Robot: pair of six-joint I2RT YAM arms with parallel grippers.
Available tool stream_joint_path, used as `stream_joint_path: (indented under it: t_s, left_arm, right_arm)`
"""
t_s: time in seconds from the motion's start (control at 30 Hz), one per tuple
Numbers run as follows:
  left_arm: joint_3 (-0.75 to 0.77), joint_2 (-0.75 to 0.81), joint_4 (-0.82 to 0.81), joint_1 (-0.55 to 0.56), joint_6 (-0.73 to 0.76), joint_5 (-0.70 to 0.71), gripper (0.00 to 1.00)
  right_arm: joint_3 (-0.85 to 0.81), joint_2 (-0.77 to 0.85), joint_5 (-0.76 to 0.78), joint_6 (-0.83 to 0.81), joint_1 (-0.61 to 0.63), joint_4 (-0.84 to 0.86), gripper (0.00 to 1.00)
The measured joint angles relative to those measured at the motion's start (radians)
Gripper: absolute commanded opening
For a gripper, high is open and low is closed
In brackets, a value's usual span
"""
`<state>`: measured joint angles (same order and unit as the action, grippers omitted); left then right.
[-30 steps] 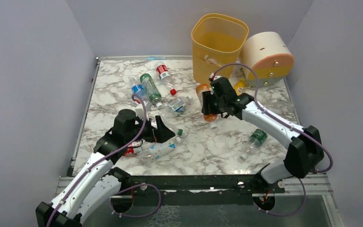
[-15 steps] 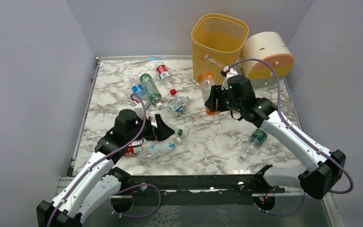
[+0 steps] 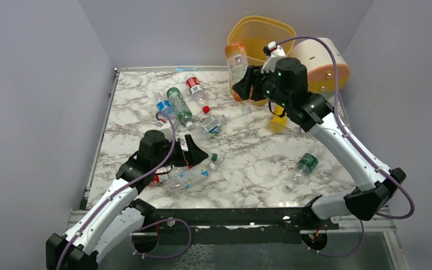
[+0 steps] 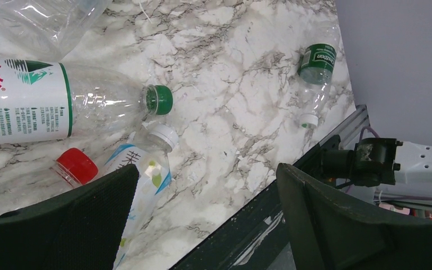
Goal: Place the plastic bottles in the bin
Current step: Place the plastic bottle in the trash bin.
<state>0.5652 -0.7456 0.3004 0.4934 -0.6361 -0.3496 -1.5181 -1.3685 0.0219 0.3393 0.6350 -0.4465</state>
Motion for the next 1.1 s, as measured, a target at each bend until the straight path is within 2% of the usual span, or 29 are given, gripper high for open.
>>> stream_joint_path:
  t_s: [0.13, 0.5, 0.77, 0.97, 1.1]
  left_arm:
    - [-0.003, 0.0, -0.013, 0.0, -0.013, 0.004, 0.99]
    - [-0.007, -0.013, -0.034, 0.0, -0.035, 0.007, 0.99]
    - [-0.008, -0.062, -0.073, 0.0, -0.048, 0.007, 0.99]
    - [-0.008, -0.117, -0.099, 0.0, -0.052, 0.006, 0.99]
    - [-0.008, -0.139, -0.111, 0.0, -0.052, 0.006, 0.99]
  right_arm:
    - [-0.124, -0.067, -0.002, -0.024, 0.0, 0.012, 0.52]
    - [-0.288, -0.203, -0.009, -0.079, -0.051, 0.13, 0.53]
    - [-0.459, -0.399, -0.047, -0.076, -0.184, 0.184, 0.53]
    - [-0.507, -0.48, -0.155, 0.006, -0.374, 0.25, 0.53]
    - [-0.605, -0.573, -0.207, 0.054, -0.475, 0.275, 0.53]
